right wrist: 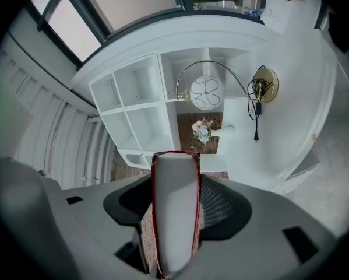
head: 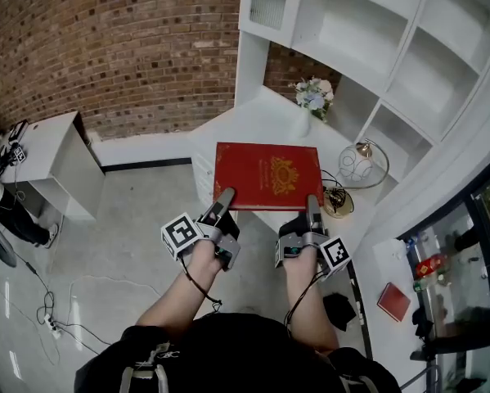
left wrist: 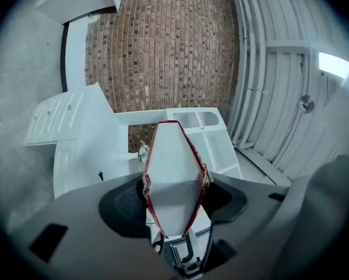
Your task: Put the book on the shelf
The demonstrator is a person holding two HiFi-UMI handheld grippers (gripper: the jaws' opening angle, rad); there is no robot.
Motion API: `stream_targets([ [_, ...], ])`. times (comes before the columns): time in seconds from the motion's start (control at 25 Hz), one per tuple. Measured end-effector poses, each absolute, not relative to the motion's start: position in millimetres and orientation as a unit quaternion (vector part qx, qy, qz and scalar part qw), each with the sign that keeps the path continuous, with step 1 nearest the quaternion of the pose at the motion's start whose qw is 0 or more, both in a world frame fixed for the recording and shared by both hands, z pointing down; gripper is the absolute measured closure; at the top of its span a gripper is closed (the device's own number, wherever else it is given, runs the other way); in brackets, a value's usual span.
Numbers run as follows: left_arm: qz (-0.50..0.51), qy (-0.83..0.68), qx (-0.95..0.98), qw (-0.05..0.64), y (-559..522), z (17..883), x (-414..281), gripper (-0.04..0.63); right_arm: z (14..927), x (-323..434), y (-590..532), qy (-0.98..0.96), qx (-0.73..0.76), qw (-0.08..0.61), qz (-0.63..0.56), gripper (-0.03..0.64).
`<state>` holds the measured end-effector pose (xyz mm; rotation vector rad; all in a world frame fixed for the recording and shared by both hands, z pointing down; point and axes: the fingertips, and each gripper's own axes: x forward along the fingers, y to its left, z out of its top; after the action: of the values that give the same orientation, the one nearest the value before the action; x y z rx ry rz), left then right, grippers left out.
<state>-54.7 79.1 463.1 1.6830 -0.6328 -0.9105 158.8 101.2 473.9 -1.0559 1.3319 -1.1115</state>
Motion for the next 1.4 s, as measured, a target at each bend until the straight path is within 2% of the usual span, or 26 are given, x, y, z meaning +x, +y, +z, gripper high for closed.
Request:
stream_targets([
  [0.76, -0.361, -0.275, 0.704, 0.546, 108, 482, -125, 0.345, 483, 90, 132, 0.557, -0.454, 0.525, -0.456, 0.357],
  [1.04, -0.355, -0.257, 0.708, 0.554, 103, 490, -123, 0.345, 493, 91, 133, 0.548, -0.466, 0.529, -0.45, 0.357],
  [1.4, -0.343, -0.273, 0.711, 0.55, 51, 495, -123, 0.345, 504, 95, 79, 0.547, -0.462, 0.531, -0.454, 0.357],
])
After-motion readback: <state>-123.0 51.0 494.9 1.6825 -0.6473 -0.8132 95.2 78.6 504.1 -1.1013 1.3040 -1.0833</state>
